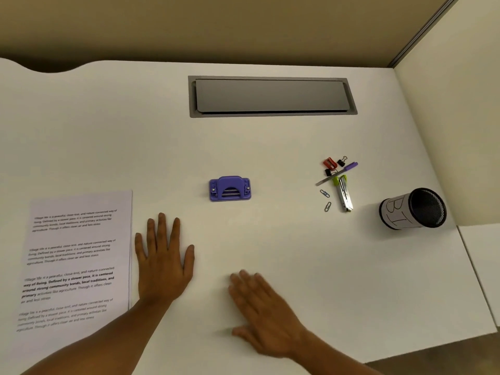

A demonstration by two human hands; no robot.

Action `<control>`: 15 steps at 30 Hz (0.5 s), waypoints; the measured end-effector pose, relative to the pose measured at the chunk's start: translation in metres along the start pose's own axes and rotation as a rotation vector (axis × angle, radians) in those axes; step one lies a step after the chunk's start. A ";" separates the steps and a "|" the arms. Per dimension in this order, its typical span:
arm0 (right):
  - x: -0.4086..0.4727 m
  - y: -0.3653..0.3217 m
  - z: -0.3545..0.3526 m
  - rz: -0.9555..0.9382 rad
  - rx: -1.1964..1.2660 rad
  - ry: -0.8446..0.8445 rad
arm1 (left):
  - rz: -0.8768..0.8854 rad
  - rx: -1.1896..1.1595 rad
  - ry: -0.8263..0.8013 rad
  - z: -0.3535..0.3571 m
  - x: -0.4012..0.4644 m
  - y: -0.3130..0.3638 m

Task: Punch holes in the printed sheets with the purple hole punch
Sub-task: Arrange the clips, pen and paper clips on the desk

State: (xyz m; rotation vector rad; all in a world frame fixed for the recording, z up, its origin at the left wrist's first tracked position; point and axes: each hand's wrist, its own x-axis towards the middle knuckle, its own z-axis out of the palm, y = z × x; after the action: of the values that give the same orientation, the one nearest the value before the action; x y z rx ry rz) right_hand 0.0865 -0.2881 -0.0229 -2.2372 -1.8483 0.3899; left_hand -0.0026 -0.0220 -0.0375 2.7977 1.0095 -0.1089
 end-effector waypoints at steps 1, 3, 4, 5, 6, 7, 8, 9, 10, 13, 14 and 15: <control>-0.004 -0.009 0.006 -0.021 -0.029 -0.028 | 0.001 0.000 -0.003 0.000 0.000 0.000; -0.008 -0.018 0.012 -0.032 -0.087 -0.084 | 0.001 0.004 -0.003 -0.001 0.000 0.000; -0.008 -0.019 0.013 -0.027 -0.106 -0.104 | 0.000 0.007 -0.004 -0.001 -0.001 0.000; -0.007 -0.018 0.013 -0.016 -0.114 -0.115 | -0.001 0.009 -0.005 -0.001 -0.001 0.000; -0.005 -0.017 0.013 0.005 -0.108 -0.121 | -0.001 0.011 -0.007 -0.001 -0.001 0.000; -0.002 -0.014 0.012 0.034 -0.095 -0.122 | -0.001 0.015 -0.009 0.000 -0.001 0.000; 0.001 -0.011 0.010 0.065 -0.084 -0.121 | -0.002 0.018 -0.010 0.000 -0.001 0.000; 0.005 -0.005 0.008 0.094 -0.079 -0.116 | -0.004 0.019 -0.011 0.001 -0.001 -0.001; 0.009 0.002 0.005 0.124 -0.080 -0.104 | -0.005 0.017 -0.010 0.001 -0.001 -0.001; 0.021 0.029 -0.006 0.243 -0.092 -0.066 | -0.004 0.007 -0.004 0.002 -0.001 -0.001; 0.026 0.039 -0.010 0.288 -0.100 -0.062 | -0.006 0.007 -0.005 0.002 -0.001 -0.001; 0.030 0.049 -0.014 0.328 -0.112 -0.061 | -0.008 0.007 -0.005 0.002 -0.001 -0.001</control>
State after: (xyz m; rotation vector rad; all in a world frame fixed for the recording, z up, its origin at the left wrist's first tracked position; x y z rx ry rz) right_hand 0.1419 -0.2682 -0.0280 -2.6409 -1.5631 0.4215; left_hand -0.0041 -0.0218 -0.0395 2.7982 1.0210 -0.1212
